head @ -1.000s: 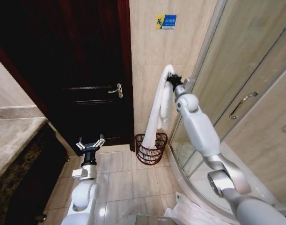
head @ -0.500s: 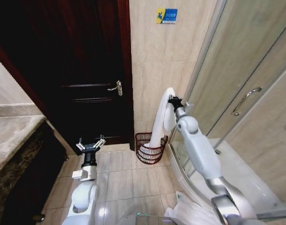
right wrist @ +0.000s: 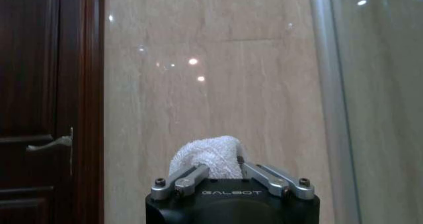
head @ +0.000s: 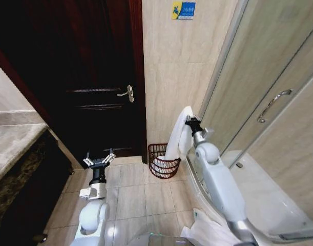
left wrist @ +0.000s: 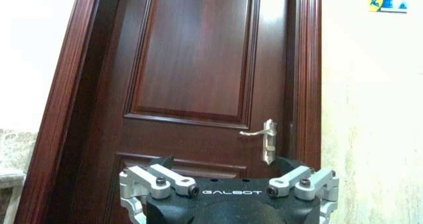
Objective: Discard the used towel into the hamper.
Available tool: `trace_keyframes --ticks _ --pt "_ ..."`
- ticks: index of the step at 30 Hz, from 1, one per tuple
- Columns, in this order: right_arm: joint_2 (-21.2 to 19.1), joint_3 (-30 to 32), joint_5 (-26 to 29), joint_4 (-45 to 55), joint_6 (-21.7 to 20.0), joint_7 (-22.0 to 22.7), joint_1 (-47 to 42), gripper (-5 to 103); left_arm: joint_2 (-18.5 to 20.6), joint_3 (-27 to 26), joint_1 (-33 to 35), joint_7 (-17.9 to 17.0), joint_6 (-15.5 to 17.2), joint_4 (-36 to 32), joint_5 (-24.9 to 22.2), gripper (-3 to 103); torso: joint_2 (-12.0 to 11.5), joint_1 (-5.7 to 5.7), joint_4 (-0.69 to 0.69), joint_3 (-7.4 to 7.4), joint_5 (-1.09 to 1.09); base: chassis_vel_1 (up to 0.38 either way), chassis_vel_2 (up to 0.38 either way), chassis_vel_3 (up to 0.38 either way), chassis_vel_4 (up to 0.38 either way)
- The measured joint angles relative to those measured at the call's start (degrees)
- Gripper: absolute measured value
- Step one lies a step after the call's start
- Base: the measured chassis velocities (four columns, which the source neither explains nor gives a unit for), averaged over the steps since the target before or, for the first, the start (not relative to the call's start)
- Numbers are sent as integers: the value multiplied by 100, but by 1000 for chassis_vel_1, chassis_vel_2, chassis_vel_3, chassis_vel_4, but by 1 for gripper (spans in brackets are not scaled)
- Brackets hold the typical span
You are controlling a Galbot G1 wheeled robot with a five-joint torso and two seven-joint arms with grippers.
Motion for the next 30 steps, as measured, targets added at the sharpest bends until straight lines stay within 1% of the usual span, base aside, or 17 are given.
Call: trace_keyframes --ticks 1,8,9,13,14,17,18,21,22,26,27,30 --pt "0 0 0 0 0 0 0 4 0 0 0 0 0 0 0 100 0 0 0 0 0 0 0 0 0" --pt "127 267 -97 551 80 -10 -715 4 -13 -6 4 4 -35 -14 -19 100 -234 -105 0 -134 0 0 0 0 0" --pt "127 267 -97 551 80 -10 -715 4 -13 -6 4 4 -35 -14 -19 100 -234 -105 0 -134 0 0 0 0 0" --pt "206 439 -200 669 272 10 -1048 4 -53 -1 -39 17 -112 69 -20 100 -370 -164 0 -206 0 0 0 0 0" --pt "206 439 -200 669 272 10 -1048 4 -53 -1 -39 17 -112 69 -20 100 -370 -164 0 -206 0 0 0 0 0" --pt "310 581 -236 751 354 12 -1311 4 -63 0 -64 44 -123 95 -34 100 -482 -216 -1 -268 1 0 0 0 0" --pt "310 581 -236 751 354 12 -1311 4 -63 0 -64 44 -123 95 -34 100 -482 -216 -1 -268 1 0 0 0 0" --pt "396 628 -290 811 407 -3 -1533 4 -62 22 -73 63 -123 119 -36 100 -598 -265 -1 -335 0 0 0 0 0" --pt "396 628 -290 811 407 -3 -1533 4 -62 22 -73 63 -123 119 -36 100 -598 -265 -1 -335 0 0 0 0 0" --pt "500 654 -329 803 490 -22 -1645 4 -56 79 -113 83 -106 129 -30 100 -740 -331 0 -412 0 0 0 0 0" --pt "500 654 -329 803 490 -22 -1645 4 -56 79 -113 83 -106 129 -30 100 -740 -331 0 -412 0 0 0 0 0" --pt "516 657 -345 780 564 -68 -1693 4 -30 88 -145 86 -77 135 -23 100 -845 -378 0 -470 0 0 0 0 0"
